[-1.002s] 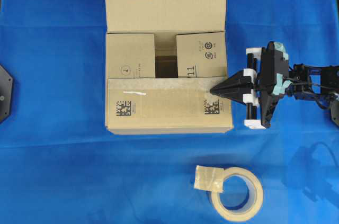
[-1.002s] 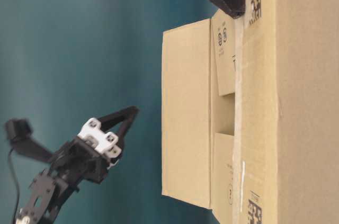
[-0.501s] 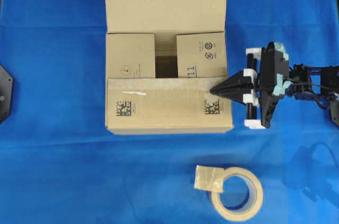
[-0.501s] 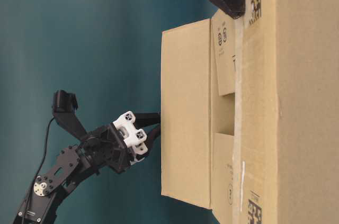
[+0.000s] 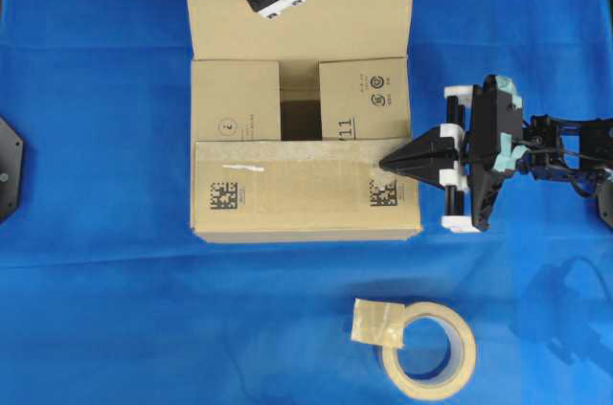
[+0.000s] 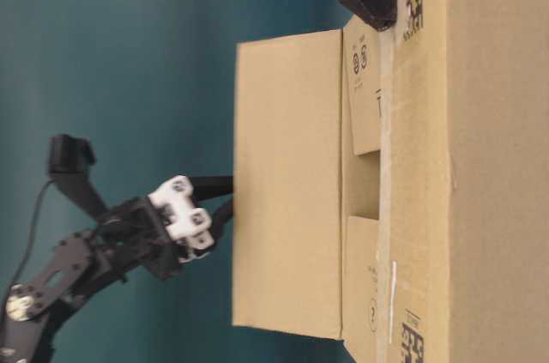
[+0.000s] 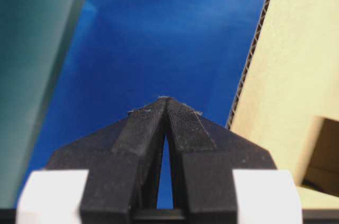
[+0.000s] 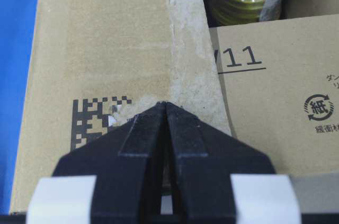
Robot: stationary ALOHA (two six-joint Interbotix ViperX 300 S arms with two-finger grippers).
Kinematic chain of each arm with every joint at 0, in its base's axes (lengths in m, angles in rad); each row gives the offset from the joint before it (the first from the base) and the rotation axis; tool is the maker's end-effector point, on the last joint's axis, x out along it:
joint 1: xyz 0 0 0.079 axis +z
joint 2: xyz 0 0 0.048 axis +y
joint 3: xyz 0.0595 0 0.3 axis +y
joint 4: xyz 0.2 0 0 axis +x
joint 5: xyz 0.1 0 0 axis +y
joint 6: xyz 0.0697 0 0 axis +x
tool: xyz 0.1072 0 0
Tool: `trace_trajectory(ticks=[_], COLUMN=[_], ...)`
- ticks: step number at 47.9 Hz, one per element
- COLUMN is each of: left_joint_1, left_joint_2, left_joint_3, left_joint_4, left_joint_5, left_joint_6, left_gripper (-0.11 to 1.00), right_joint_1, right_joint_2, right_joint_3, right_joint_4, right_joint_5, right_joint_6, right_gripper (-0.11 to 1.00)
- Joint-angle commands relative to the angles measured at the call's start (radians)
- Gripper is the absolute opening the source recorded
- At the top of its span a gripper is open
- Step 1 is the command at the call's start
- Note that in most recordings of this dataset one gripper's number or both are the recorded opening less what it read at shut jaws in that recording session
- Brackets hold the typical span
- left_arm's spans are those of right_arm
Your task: Close the cardboard box.
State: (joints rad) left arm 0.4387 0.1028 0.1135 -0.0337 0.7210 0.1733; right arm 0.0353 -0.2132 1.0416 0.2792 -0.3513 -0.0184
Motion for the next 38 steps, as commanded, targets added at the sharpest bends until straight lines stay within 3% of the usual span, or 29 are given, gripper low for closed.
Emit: trace_trajectory(ticks=[1, 13, 23, 38], left_joint_1=[-0.038, -0.126, -0.192, -0.265], left_joint_2=[-0.055, -0.117, -0.166, -0.233], left_joint_3=[-0.002, 0.077, 0.166, 0.382], left_joint_4=[-0.003, -0.003, -0.003, -0.005], left_joint_5=[0.009, 0.008, -0.035, -0.296], left_joint_6=[-0.009, -0.021, -0.092, -0.195], left_gripper=[0.0, 0.0, 0.0, 0.0], right_joint_1=[-0.015, -0.025, -0.028, -0.034], right_joint_2=[0.0, 0.0, -0.002, 0.0], right_joint_3=[-0.003, -0.003, -0.003, -0.005], right_joint_4=[0.002, 0.002, 0.002, 0.002], right_joint_5=[-0.002, -0.002, -0.002, -0.009], right_joint_6=[-0.002, -0.002, -0.002, -0.002], right_gripper=[0.0, 0.0, 0.0, 0.0])
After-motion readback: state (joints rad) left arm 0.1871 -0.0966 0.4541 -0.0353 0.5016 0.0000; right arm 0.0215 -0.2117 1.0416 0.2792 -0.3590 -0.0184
